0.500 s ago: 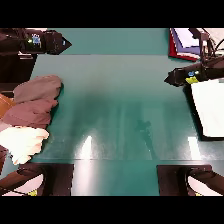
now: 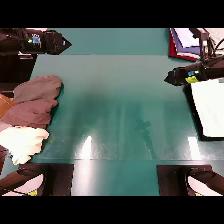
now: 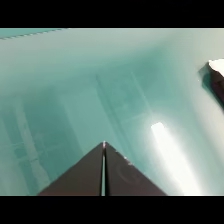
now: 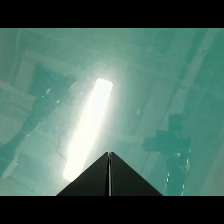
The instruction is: Fold the shirts.
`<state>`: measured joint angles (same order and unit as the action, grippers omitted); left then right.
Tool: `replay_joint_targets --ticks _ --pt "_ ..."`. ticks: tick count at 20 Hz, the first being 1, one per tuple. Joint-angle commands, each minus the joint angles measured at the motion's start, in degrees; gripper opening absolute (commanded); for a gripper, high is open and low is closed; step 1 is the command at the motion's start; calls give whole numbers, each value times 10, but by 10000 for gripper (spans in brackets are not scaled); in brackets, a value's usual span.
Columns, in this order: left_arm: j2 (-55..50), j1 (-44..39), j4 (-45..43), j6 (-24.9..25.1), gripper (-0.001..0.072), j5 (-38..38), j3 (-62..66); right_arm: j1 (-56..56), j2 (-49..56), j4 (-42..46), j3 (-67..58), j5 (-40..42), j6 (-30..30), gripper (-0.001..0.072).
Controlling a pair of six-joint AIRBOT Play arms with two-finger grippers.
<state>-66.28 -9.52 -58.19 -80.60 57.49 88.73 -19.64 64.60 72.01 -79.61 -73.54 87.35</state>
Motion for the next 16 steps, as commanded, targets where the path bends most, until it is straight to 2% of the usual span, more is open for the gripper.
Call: replay_joint_targets --ticks 1,3,7,9,10,11,12,14,16 --pt "0 0 0 1 23 0 0 0 0 0 0 0 0 14" --pt "0 0 0 1 23 -2 0 0 0 0 0 0 0 14" --pt "0 0 2 0 23 -80 0 0 0 0 0 1 0 13" --pt "0 0 -34 2 25 -100 0 0 0 0 0 1 0 14" --pt "-3 0 -81 2 190 -106 0 0 0 0 0 1 0 14" --pt "-9 0 -136 -1 562 -100 0 0 0 0 0 1 0 14" --pt "-21 0 -202 -19 607 -90 0 0 0 0 0 1 0 14" --pt "-58 1 -353 -71 611 -43 0 0 0 0 0 0 0 14" --pt "-115 18 -437 -96 612 5 0 0 0 0 -1 1 0 14"
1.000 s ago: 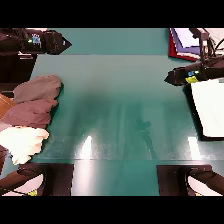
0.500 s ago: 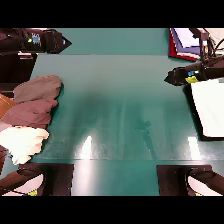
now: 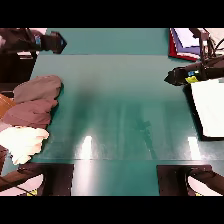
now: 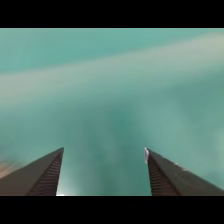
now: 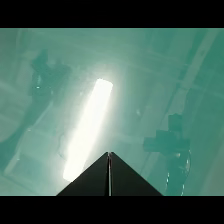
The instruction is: Fold the shirts.
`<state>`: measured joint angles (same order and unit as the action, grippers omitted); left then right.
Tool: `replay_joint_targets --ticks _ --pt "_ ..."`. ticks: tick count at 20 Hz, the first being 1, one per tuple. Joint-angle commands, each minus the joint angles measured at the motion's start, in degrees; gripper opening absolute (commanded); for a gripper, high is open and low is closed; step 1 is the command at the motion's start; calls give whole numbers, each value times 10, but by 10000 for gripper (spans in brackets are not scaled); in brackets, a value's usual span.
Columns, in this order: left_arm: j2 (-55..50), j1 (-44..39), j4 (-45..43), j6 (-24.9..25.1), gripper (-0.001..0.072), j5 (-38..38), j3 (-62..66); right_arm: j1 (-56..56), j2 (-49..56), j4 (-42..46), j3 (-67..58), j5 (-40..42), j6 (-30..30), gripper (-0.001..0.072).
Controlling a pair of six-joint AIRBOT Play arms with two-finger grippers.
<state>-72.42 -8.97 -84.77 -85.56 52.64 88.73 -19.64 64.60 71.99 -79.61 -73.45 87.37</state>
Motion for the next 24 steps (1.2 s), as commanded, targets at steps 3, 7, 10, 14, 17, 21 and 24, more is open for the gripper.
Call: replay_joint_targets --ticks 3,7,10,14,17,21,24 --pt "-141 59 -174 -71 612 83 0 0 0 0 0 -1 0 14" --pt "-240 103 -169 -90 612 100 0 0 0 0 0 0 0 14" --pt "-271 111 -168 -90 611 100 0 0 0 0 0 1 0 14" --pt "-269 111 -168 -89 153 96 3 0 0 0 -1 26 0 14" --pt "-267 111 -168 -89 23 112 4 0 0 0 -1 33 0 14" --pt "-187 109 -168 -61 21 112 13 7 -24 0 -5 54 0 14" --pt "-73 92 -166 -23 22 133 63 26 -44 0 -61 56 0 14"
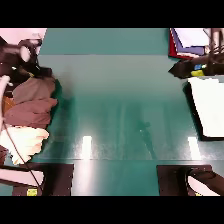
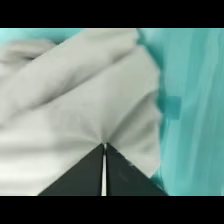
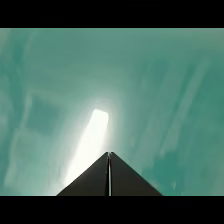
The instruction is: Fold the shirts.
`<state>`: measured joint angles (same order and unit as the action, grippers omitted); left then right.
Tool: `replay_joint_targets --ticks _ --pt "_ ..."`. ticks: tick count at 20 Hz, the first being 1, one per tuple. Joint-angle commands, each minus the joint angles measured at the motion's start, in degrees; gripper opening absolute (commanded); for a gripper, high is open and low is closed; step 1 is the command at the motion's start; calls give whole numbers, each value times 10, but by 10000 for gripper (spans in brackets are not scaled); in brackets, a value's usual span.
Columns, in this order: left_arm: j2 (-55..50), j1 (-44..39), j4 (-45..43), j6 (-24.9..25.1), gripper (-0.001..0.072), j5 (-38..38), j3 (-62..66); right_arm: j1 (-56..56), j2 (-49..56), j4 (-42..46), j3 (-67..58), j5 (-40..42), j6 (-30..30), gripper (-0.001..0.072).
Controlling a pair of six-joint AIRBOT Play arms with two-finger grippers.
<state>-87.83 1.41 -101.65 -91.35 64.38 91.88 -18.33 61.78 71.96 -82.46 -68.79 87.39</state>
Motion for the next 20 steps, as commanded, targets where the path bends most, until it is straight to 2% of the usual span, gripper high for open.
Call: replay_joint_targets --ticks 1,5,9,12,15,18,20 --pt "123 -25 5 42 22 21 53 22 -21 0 -58 12 0 13" --pt "247 -106 77 115 21 22 139 54 -23 1 -137 10 0 14" --pt "275 -227 93 122 20 26 178 77 -23 0 -154 1 0 13" --pt "238 -342 95 119 20 24 177 77 -23 1 -154 -27 0 13" --pt "149 -440 126 119 23 11 177 77 -23 0 -154 -37 0 13" --pt "57 -481 230 136 38 -18 177 77 -23 0 -154 -53 0 14" --pt "26 -476 254 138 38 -21 177 77 -23 0 -154 -71 0 14"
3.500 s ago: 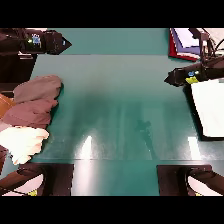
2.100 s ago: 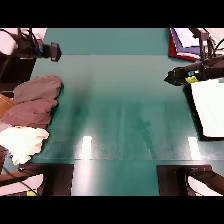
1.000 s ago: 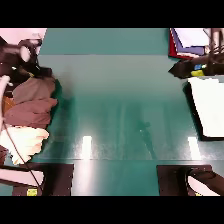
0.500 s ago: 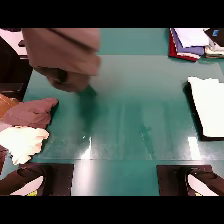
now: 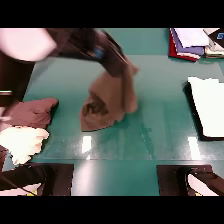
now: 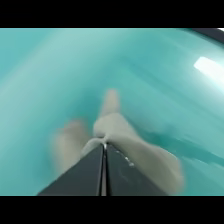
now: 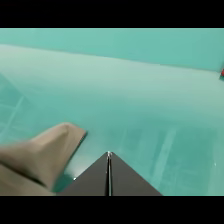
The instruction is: Fold the shirts.
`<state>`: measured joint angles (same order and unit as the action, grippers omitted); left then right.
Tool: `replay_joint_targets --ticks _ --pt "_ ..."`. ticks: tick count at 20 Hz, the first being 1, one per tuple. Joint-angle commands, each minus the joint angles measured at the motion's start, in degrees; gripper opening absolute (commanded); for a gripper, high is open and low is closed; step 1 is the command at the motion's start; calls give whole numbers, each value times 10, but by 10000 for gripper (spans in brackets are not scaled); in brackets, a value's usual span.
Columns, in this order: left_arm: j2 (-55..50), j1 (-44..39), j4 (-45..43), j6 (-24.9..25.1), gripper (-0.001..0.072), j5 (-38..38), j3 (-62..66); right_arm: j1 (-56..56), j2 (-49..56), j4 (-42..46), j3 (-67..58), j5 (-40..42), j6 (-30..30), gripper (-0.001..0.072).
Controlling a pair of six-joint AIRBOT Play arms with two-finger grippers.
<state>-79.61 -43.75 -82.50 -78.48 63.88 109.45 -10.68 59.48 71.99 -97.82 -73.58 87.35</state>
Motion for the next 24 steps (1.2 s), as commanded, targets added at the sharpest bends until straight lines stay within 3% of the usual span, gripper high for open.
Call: replay_joint_targets --ticks 1,4,7,10,14,15,16,17,20,22,24 --pt "-57 -10 60 8 38 -8 2 0 0 0 -1 -33 0 14" --pt "-38 66 71 -21 38 41 7 0 0 0 0 -38 0 13" --pt "-43 109 172 -25 46 52 -3 -1 0 0 0 -34 0 13" --pt "-76 75 239 -19 45 48 -16 -2 0 -4 0 -34 0 14" --pt "-125 15 240 10 47 5 -17 -2 0 -5 0 -37 0 14" --pt "-132 6 243 10 88 -7 -17 -2 -1 -5 -1 -39 0 14" --pt "-135 -2 246 8 527 -19 -17 -2 -1 -4 0 -43 0 14" --pt "-136 -7 246 -4 718 -32 -17 -2 -1 -4 0 -47 0 13" --pt "-134 -3 213 1 712 -22 -11 -2 -1 -4 0 -48 0 13" --pt "-124 24 150 -9 526 45 -10 -2 -1 -4 0 -54 0 13" --pt "-117 73 107 -19 529 111 -10 -2 -1 1 0 -57 0 13"
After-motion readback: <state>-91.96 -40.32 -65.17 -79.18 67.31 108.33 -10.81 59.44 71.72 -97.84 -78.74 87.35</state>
